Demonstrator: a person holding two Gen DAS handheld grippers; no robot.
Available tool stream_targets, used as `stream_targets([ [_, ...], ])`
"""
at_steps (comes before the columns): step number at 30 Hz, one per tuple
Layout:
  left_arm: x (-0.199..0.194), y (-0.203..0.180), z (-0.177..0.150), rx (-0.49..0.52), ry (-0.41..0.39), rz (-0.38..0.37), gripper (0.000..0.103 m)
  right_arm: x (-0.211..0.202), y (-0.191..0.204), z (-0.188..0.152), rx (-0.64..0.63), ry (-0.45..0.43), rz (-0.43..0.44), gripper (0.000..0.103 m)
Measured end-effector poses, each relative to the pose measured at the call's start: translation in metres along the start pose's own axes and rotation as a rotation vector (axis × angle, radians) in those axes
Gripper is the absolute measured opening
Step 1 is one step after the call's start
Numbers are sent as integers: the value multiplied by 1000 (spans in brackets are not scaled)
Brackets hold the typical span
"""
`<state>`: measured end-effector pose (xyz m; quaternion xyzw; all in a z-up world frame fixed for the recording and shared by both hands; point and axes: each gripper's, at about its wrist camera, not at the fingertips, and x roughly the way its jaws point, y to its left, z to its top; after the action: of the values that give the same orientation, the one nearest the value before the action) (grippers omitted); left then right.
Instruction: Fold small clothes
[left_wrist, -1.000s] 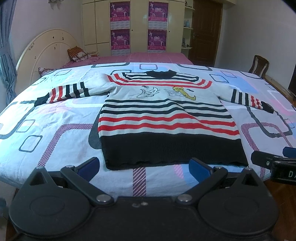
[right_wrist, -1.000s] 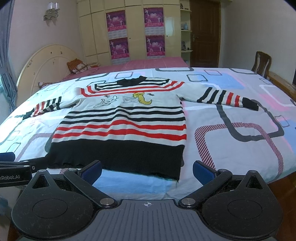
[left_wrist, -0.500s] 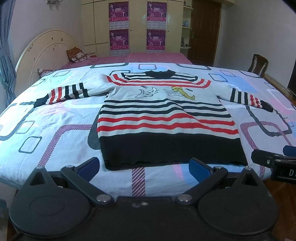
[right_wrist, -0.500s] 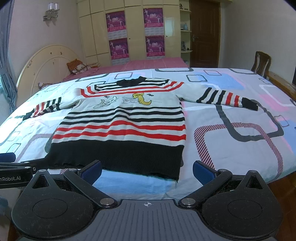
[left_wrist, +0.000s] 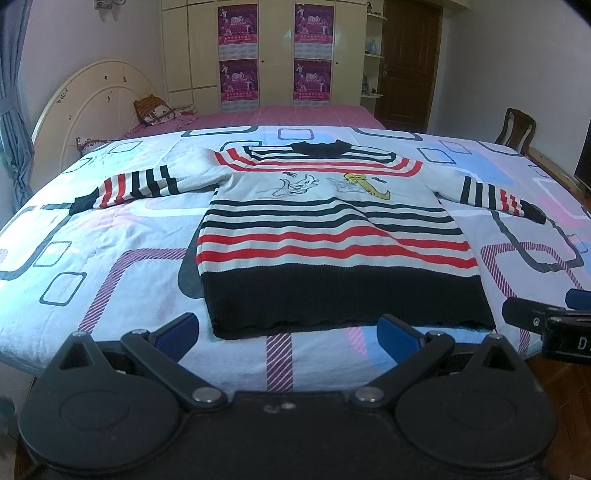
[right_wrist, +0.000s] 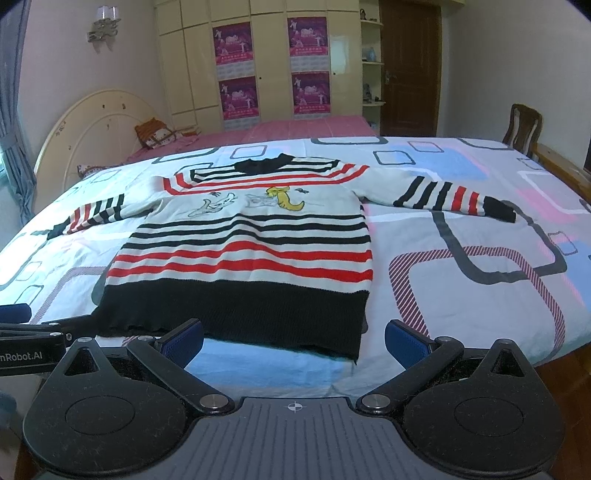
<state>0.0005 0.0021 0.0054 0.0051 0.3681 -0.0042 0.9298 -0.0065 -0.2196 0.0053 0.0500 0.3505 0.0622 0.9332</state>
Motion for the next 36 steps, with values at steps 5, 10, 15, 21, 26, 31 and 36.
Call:
stream_targets([
  [5,-1,0,0,6,-4,-4,103,0,0,0,3,-1,0,103],
  [10,-1,2,0,1,-3,-1,103,0,1,1,0,-1,-1,103],
  [15,-1,3,0,-3,-3,4,103,0,1,1,2,-1,0,103],
  [21,0,4,0,-8,5,5,103,1,0,1,11,1,5,103],
  [26,5,7,1,-20,18,0,103,7,1,2,12,11,7,103],
  [31,13,10,10,-22,6,0,103,15,0,8,17,12,2,103],
  [36,28,12,25,-27,-1,-47,103,28,-5,23,33,3,-11,103],
])
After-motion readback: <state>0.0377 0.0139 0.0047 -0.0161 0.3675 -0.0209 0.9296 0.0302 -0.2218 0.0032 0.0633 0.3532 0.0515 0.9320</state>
